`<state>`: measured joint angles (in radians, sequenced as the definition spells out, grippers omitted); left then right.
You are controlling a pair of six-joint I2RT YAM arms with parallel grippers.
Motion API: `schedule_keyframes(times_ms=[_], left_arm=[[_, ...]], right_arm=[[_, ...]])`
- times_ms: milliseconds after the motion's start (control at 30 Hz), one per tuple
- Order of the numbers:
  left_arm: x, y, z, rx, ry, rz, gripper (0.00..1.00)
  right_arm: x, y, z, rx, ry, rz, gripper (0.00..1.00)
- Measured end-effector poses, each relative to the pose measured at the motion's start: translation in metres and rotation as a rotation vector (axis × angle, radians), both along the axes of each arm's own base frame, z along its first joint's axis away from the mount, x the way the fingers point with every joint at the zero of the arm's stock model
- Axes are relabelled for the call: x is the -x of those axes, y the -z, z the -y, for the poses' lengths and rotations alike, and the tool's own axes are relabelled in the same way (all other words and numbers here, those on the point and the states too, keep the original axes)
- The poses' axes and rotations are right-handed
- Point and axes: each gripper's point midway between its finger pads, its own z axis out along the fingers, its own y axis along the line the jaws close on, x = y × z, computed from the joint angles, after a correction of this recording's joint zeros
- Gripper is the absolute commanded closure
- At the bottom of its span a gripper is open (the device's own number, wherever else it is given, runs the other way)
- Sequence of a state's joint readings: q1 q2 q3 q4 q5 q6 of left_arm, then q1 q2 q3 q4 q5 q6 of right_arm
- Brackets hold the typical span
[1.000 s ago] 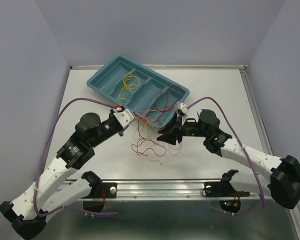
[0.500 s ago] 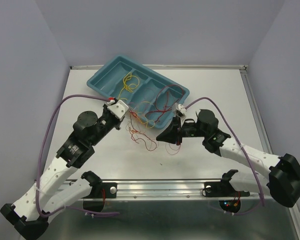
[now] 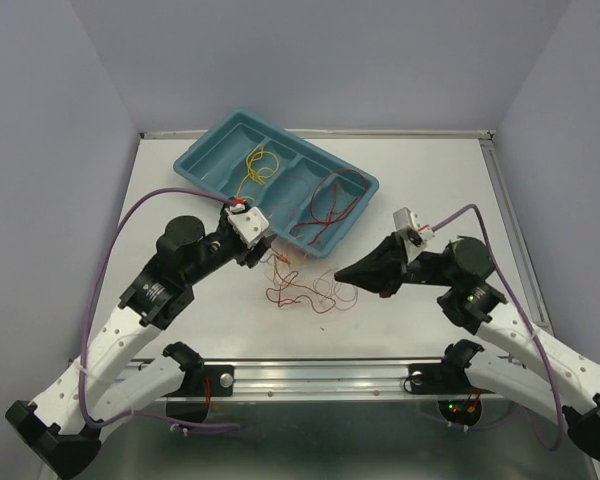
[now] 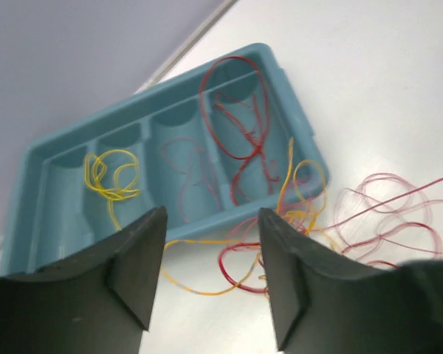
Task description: Untangle the cables
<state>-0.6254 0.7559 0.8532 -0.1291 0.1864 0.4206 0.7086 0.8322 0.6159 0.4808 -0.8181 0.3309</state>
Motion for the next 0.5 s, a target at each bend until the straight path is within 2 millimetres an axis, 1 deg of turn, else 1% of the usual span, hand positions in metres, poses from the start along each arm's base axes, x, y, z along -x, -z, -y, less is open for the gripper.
schedule_keyframes(times_ms=[33,133,167,233,333,500], left_arm=[[0.006,0.003,0.005,-0.008,0.047,-0.008,0.2],[0.025,0.006,0.014,-0.027,0.167,-0.012,0.15],[0.031,0.006,0.016,-0.03,0.203,-0.006,0.12],[0.045,0.003,0.022,-0.031,0.288,0.011,0.1],[0.059,0.004,0.033,-0.042,0.406,0.029,0.07],[0.078,0.016,0.054,-0.06,0.613,0.024,0.06]], right_arm=[[0.007,-0.011,0.006,-0.03,0.005,0.026,0.99],[0.022,-0.033,0.02,-0.091,0.007,0.075,0.99],[0.025,-0.038,0.023,-0.106,0.009,0.084,0.99],[0.03,-0.045,0.027,-0.127,0.009,0.103,0.99],[0.028,-0.044,0.026,-0.125,0.012,0.086,0.99],[0.018,-0.036,0.02,-0.104,0.033,0.026,0.99]])
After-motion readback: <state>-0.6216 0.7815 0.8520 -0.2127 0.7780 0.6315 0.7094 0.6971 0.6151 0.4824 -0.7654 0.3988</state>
